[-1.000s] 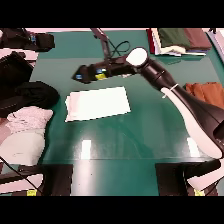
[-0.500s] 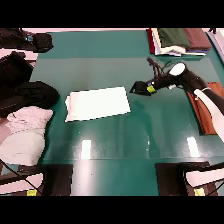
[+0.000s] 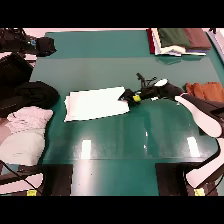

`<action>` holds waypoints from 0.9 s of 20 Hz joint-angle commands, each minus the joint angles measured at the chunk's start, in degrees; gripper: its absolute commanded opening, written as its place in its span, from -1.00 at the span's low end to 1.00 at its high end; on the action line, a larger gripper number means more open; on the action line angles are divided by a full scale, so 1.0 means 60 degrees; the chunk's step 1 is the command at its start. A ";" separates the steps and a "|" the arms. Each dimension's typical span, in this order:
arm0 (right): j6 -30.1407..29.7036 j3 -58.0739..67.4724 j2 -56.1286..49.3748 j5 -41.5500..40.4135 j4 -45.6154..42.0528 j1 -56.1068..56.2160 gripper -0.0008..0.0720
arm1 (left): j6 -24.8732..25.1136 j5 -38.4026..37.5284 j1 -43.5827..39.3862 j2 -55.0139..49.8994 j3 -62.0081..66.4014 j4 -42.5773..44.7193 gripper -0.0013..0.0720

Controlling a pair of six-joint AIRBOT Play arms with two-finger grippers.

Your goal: Fold the shirts.

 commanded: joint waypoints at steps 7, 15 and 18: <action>0.0437 0.2361 0.0688 -0.0025 -0.2524 -0.0350 -0.93 | 0.0011 0.0335 -0.1810 0.0007 -0.0026 0.0109 -0.90; 0.1355 0.2433 0.3410 0.0667 -0.5257 -0.5861 -0.93 | 0.0004 0.1140 -0.3588 0.0007 -0.0026 0.0106 -0.90; 0.1355 0.2433 0.3763 0.0616 -0.5220 -0.7967 -0.93 | -0.0029 0.1209 -0.3938 0.0007 -0.0026 0.0098 -0.90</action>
